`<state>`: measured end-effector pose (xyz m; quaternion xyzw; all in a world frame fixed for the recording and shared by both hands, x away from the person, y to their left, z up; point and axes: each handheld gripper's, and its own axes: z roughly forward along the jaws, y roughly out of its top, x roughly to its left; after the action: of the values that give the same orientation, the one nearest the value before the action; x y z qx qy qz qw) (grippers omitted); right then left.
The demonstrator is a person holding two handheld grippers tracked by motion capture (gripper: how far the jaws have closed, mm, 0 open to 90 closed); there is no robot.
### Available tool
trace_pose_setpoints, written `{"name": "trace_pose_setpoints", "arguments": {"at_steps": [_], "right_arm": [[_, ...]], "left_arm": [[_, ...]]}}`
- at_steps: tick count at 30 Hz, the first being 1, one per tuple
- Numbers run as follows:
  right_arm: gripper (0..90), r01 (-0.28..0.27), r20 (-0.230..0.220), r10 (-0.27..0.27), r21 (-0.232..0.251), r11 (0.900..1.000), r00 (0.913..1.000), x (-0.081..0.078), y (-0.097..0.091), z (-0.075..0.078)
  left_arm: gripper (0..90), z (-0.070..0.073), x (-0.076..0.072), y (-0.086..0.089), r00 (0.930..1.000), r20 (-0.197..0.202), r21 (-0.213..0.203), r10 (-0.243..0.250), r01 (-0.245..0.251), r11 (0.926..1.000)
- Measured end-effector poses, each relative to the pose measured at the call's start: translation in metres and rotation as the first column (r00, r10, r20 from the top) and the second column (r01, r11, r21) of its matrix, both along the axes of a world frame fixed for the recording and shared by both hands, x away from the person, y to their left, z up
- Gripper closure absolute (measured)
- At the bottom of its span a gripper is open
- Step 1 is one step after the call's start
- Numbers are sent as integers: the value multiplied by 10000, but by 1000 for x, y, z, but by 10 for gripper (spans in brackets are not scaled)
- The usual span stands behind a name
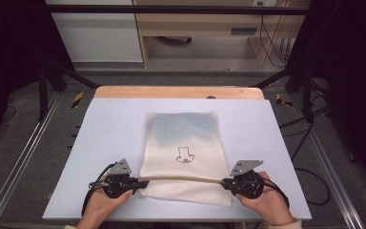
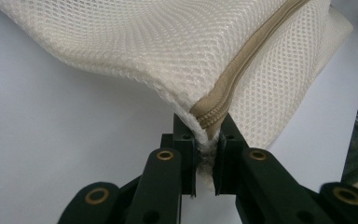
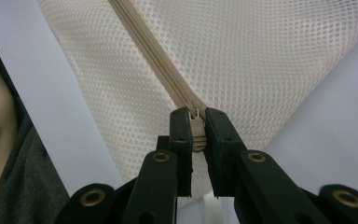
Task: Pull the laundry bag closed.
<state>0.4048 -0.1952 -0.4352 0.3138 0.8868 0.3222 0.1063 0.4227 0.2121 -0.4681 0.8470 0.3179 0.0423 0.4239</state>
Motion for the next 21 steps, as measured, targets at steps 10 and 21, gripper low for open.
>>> {"name": "trace_pose_setpoints", "arguments": {"at_steps": [10,21], "right_arm": [[817,24,-15,-24,1,10000,10000,0,-3,-1],[817,153,-32,-153,31,9999,9999,-1,-7,-1]], "left_arm": [[818,0,0,0,10000,30,5,-4,4,10000],[818,1,0,1,10000,6,-71,16,-16,10000]]}}
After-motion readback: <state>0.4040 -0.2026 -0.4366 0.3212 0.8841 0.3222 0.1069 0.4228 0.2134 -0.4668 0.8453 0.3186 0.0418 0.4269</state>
